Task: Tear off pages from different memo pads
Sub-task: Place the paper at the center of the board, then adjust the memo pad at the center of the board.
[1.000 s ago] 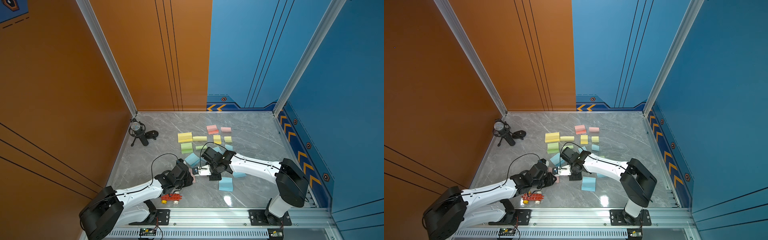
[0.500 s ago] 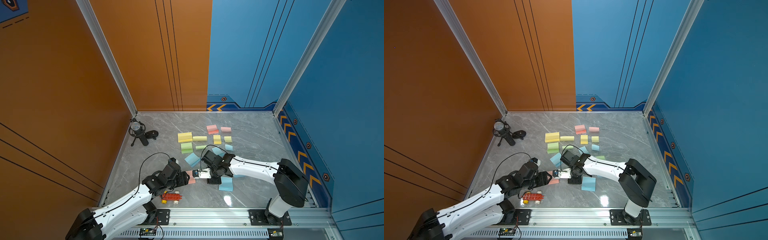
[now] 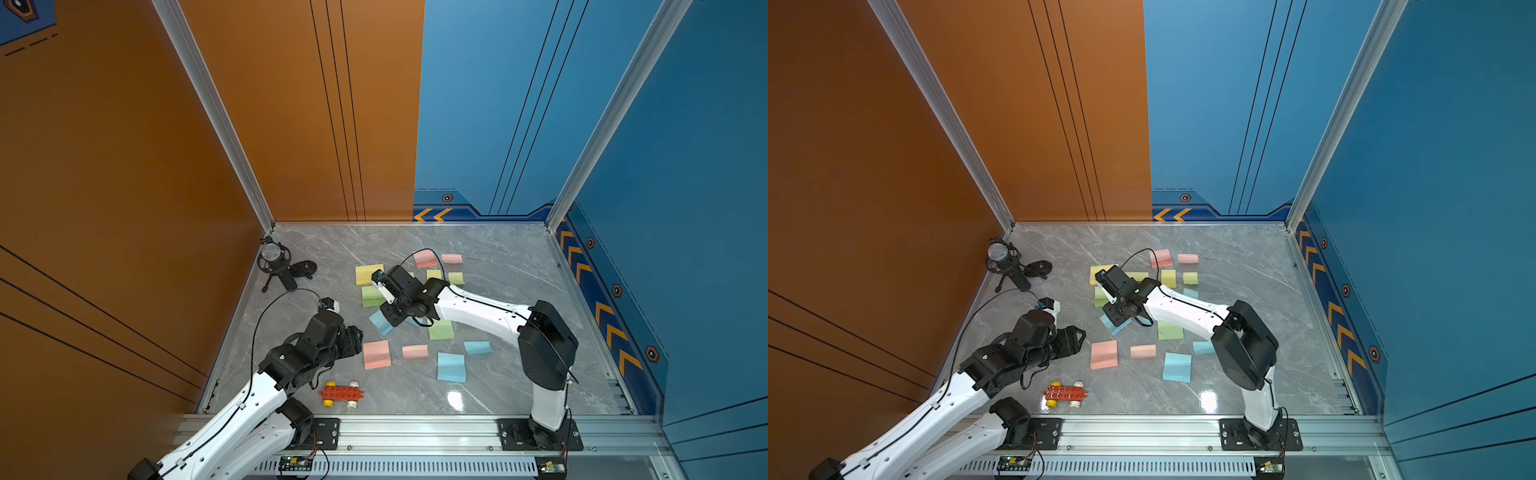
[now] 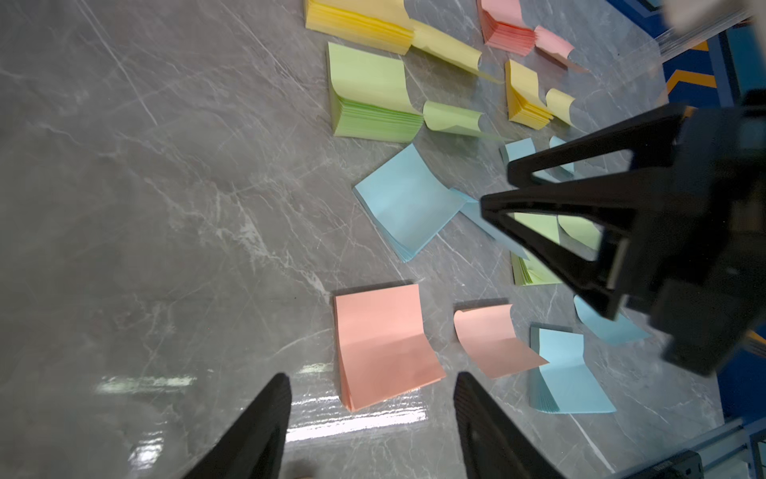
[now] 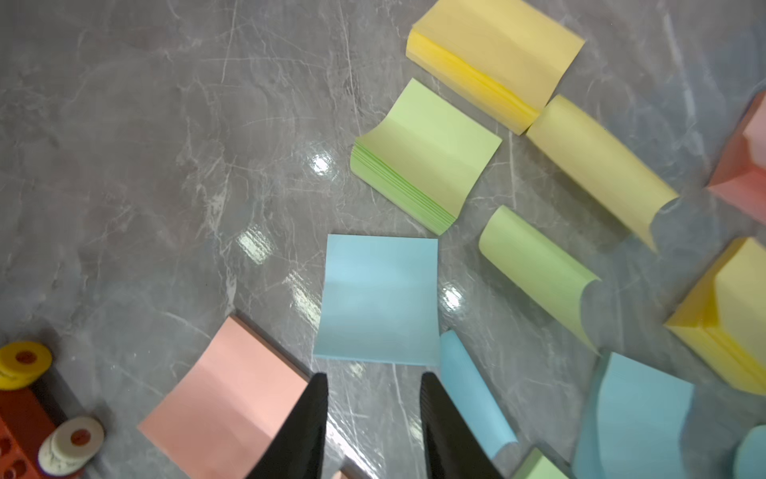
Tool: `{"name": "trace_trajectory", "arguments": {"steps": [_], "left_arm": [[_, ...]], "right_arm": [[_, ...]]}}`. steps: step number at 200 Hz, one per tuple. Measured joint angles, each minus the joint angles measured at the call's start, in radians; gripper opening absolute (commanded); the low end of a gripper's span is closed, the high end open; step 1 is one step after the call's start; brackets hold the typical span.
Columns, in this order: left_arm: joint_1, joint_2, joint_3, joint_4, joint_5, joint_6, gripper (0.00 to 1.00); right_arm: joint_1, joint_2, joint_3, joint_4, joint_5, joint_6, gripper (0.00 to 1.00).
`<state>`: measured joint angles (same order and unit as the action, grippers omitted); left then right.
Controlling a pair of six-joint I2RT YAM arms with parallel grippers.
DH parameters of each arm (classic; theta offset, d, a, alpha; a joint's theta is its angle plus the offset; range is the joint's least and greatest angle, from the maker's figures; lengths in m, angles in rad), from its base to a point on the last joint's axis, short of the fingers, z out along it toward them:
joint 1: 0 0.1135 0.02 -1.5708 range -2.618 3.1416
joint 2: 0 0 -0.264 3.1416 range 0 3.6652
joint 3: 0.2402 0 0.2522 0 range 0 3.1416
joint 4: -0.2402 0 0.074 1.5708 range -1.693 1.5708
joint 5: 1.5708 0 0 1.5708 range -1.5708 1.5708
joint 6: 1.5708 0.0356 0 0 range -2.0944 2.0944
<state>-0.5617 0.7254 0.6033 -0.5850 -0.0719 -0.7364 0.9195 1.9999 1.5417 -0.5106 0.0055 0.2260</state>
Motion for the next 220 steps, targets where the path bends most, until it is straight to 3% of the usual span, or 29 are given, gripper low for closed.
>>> {"name": "trace_trajectory", "arguments": {"steps": [37,80,130,220], "left_arm": [[0.014,-0.006,0.003,-0.019,0.002,0.018,0.66],[0.021,-0.006,0.002,-0.019,0.005,0.026,0.66],[0.025,-0.007,-0.002,-0.019,0.012,0.034,0.67],[0.029,-0.028,-0.014,-0.034,0.015,0.034,0.67]], "right_arm": [[-0.032,0.121,0.027,0.000,-0.005,0.106,0.54],[-0.064,0.132,0.027,0.042,-0.037,0.163,0.61],[-0.074,0.132,0.027,0.086,-0.081,0.209,0.60],[0.084,0.132,-0.003,0.145,-0.084,0.304,0.60]]}}
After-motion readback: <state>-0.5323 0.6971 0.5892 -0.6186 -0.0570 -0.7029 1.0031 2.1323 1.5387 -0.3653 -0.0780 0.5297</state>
